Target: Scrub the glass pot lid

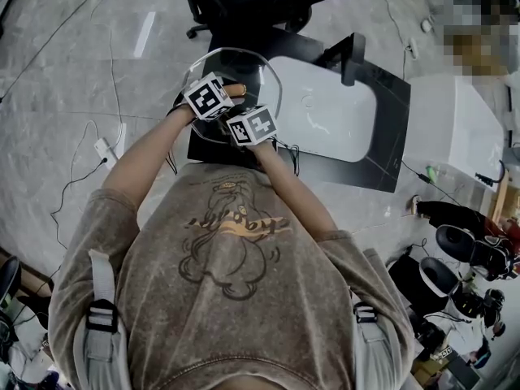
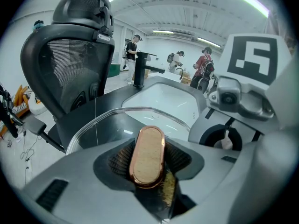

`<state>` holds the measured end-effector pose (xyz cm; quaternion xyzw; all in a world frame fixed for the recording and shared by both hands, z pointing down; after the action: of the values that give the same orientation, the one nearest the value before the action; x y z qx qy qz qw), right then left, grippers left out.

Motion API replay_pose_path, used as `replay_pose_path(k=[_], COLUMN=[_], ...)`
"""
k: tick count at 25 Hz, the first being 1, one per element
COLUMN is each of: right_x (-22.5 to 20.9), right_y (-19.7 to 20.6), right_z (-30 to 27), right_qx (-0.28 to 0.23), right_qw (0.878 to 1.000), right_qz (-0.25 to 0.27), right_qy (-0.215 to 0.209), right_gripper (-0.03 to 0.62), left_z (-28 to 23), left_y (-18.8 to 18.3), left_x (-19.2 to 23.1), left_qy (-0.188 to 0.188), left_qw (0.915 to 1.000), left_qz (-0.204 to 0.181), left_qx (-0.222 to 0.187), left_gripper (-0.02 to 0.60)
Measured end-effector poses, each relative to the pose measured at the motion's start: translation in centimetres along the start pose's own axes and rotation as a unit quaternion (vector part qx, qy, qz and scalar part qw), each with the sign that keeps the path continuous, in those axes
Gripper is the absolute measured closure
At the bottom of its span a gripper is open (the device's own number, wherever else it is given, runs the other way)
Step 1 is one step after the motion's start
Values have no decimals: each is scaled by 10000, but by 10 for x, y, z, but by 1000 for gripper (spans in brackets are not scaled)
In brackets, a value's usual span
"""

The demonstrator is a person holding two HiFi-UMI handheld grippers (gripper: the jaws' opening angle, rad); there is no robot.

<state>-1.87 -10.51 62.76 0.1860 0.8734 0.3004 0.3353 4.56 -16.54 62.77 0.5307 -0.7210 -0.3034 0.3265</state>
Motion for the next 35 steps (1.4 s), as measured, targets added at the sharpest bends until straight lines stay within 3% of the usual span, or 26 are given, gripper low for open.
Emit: replay_pose_path(k=[21,35], right_x=[20,-14], right_y=[40,56], right_z=[13,52], right_qx=[417,374], right_qw=[9972,9984], right_qz=[440,64], right_qy=[-445,-425], right_gripper=[556,556], left_z=[1,3], left_y=[2,2], left_x=[1,1], left_qy=[-9,39], left_qw=[10000,9998], left_qz=[-78,-182], left_qx=[25,19], left_gripper=[382,387])
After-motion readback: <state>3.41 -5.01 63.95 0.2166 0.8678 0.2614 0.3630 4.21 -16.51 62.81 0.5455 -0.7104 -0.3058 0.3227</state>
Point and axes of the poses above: the fingertips, and each gripper's own axes: z backward along the fingers, x to its left, y out of its underside, the point moved 1 cm from there along z, backward along the fingers, and after that the axes turned 12 degrees about -x, right-handed, at the moved point
